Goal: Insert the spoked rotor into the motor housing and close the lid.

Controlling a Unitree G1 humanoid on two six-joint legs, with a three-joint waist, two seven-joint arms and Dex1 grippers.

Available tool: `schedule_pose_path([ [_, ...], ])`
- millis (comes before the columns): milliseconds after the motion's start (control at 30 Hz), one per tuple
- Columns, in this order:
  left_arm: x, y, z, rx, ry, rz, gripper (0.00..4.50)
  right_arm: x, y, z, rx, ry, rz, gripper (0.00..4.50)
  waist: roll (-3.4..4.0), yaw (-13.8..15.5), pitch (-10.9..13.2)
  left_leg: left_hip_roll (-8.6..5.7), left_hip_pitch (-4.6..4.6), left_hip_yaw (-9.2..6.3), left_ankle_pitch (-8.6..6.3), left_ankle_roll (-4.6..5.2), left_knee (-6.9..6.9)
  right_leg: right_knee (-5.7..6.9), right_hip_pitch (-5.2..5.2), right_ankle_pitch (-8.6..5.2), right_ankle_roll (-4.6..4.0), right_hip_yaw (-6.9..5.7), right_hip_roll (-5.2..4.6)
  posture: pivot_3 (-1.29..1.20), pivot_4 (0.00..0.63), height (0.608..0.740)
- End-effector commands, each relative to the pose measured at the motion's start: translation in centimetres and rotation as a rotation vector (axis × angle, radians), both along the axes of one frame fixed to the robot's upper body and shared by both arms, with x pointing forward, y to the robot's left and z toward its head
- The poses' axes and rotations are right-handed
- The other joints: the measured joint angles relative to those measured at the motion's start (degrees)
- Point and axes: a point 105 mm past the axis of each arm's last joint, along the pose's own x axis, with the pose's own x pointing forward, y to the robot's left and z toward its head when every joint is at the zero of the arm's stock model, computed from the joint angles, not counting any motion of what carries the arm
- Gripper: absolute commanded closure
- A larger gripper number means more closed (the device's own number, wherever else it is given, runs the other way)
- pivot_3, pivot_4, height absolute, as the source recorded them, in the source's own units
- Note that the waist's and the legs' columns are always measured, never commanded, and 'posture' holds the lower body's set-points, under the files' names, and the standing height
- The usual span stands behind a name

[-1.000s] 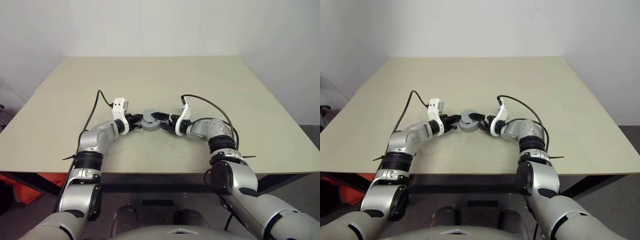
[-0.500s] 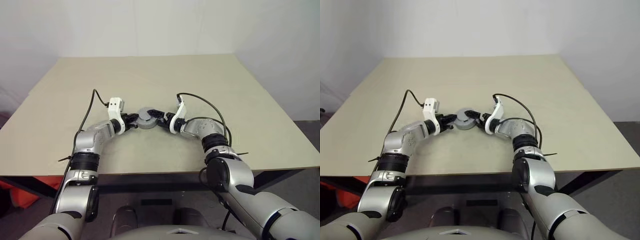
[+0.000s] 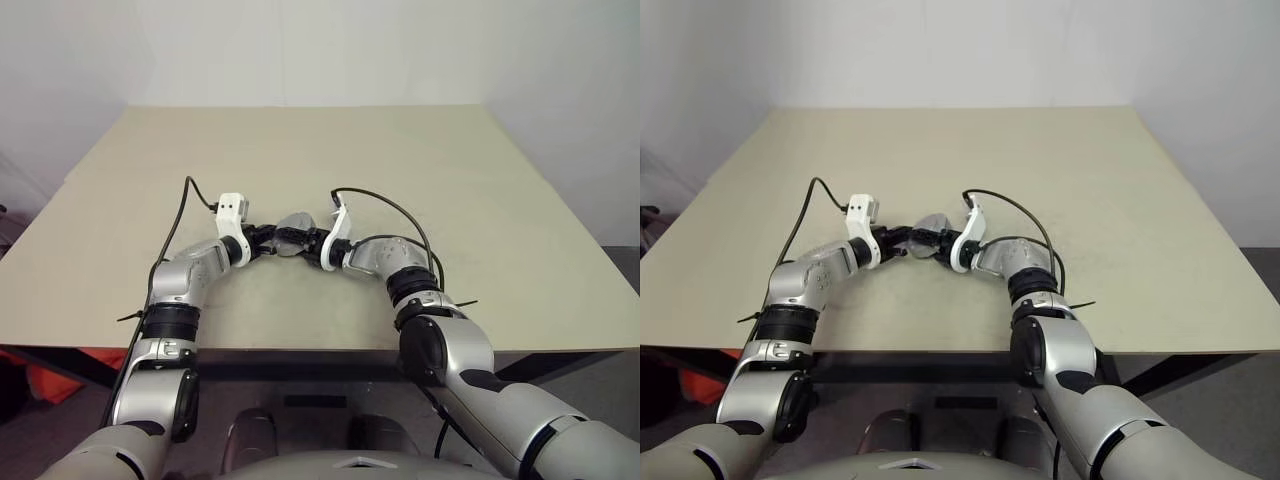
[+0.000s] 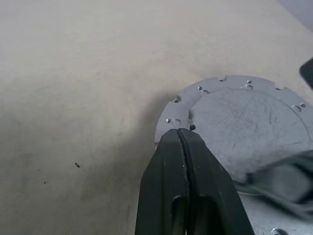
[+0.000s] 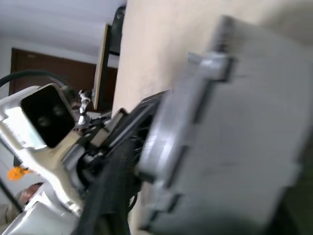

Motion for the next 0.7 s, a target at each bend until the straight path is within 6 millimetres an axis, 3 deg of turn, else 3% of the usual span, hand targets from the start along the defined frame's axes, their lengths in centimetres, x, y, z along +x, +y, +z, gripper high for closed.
schedule_pose_path([
  [33, -1.0, -2.5, -1.4, -0.013, 0.057, -0.082, 4.50, 1.2, 1.4, 3.5, 0.037, -0.111, -0.002, 2.53, 0.00, 0.02, 0.00, 0.00, 0.01, 0.00, 0.01, -0.01, 0.00, 0.02, 0.00, 0.00, 0.00, 0.00, 0.00, 0.00, 0.000, 0.740],
  [300, -0.6, -1.7, -0.7, -0.045, 0.028, -0.030, 4.50, 2.6, -0.1, 3.8, 0.033, -0.118, -0.099, 2.53, 0.00, 0.16, 0.01, 0.01, 0.28, -0.01, 0.03, -0.05, 0.00, 0.13, 0.18, -0.16, 0.28, 0.00, -0.01, 0.00, 0.000, 0.740],
  [467, 0.1, 0.6, 1.5, -0.202, -0.026, 0.086, 4.50, 2.6, -0.8, 7.1, 0.215, -0.134, -0.052, 2.53, -0.12, 0.21, 0.23, 0.02, 0.16, -0.01, 0.06, -0.07, 0.06, 0.12, 0.16, -0.04, 0.10, 0.00, -0.01, 0.00, 0.000, 0.740],
  [567, 0.1, 2.2, 2.3, -0.308, -0.033, 0.151, 4.50, 1.7, -1.0, 9.5, 0.324, -0.175, 0.027, 2.53, -0.14, -0.04, 0.27, 0.02, -0.19, -0.02, 0.13, -0.19, 0.07, 0.12, -0.15, 0.03, -0.03, -0.02, 0.04, 0.00, 0.000, 0.740],
  [700, -0.3, 3.7, 2.8, -0.396, -0.032, 0.203, 4.50, 0.3, -0.9, 11.0, 0.377, -0.227, 0.119, 2.53, -0.14, 0.16, 0.27, 0.05, -0.93, -0.01, 0.16, 0.15, 0.17, 0.25, -0.82, 0.07, -0.05, -0.30, 0.14, 0.00, 0.000, 0.740],
])
